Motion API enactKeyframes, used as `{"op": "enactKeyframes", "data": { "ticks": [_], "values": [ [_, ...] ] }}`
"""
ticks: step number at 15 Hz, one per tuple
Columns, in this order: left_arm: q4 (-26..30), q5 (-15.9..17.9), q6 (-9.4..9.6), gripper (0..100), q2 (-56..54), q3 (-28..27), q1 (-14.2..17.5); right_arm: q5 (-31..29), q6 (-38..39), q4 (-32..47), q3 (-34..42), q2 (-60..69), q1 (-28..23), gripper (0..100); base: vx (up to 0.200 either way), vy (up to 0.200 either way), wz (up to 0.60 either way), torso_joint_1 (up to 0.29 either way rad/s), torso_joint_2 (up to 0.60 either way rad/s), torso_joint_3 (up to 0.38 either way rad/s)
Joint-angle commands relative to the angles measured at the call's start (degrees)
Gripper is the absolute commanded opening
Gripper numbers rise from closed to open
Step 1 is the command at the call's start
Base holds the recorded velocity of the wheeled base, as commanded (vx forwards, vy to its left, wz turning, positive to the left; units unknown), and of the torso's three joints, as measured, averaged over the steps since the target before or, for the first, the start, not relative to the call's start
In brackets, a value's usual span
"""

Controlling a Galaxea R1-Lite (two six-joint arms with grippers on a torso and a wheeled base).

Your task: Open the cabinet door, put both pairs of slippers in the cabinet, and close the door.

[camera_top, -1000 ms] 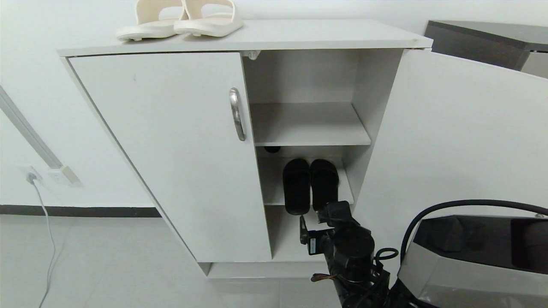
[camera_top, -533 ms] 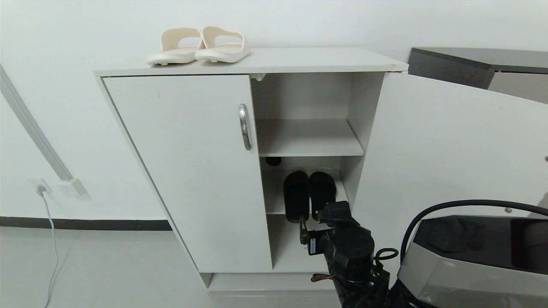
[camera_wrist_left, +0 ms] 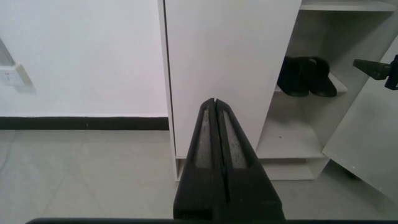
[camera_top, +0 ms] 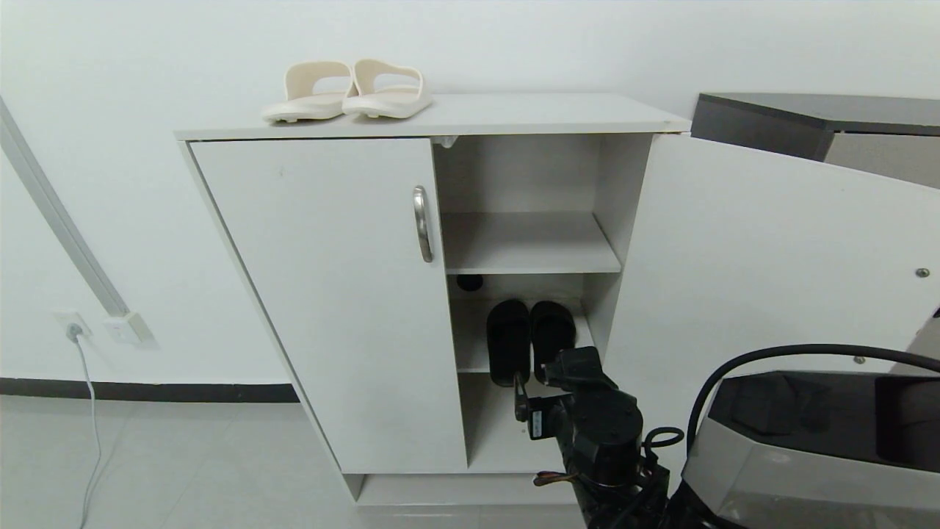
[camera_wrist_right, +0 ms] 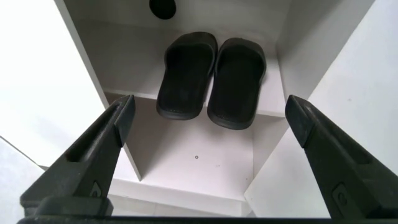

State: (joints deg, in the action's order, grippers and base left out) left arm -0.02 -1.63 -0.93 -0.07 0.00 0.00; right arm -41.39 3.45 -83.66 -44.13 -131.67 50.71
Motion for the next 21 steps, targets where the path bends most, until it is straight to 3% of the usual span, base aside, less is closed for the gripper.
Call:
{"op": "enactKeyframes", "data": {
  "ticks": [1, 5, 21],
  "values": [
    [0.02, -0.04, -0.04, 0, 0.07, 0.0, 0.0, -0.01, -0.02, -0.1, 0.01, -0.25, 0.0, 100, 0.0, 0.0, 0.0, 0.0, 0.0, 0.0],
    [0.02, -0.04, 0.05, 0, 0.07, 0.0, 0.0, -0.1, -0.2, -0.1, 0.01, -0.25, 0.0, 100, 0.0, 0.0, 0.0, 0.0, 0.0, 0.0],
    [0.02, -0.04, 0.05, 0, 0.07, 0.0, 0.0, -0.1, -1.08, -0.1, 0.71, -0.34, 0.0, 100, 0.0, 0.2, 0.0, 0.004, 0.0, 0.004]
  ]
}}
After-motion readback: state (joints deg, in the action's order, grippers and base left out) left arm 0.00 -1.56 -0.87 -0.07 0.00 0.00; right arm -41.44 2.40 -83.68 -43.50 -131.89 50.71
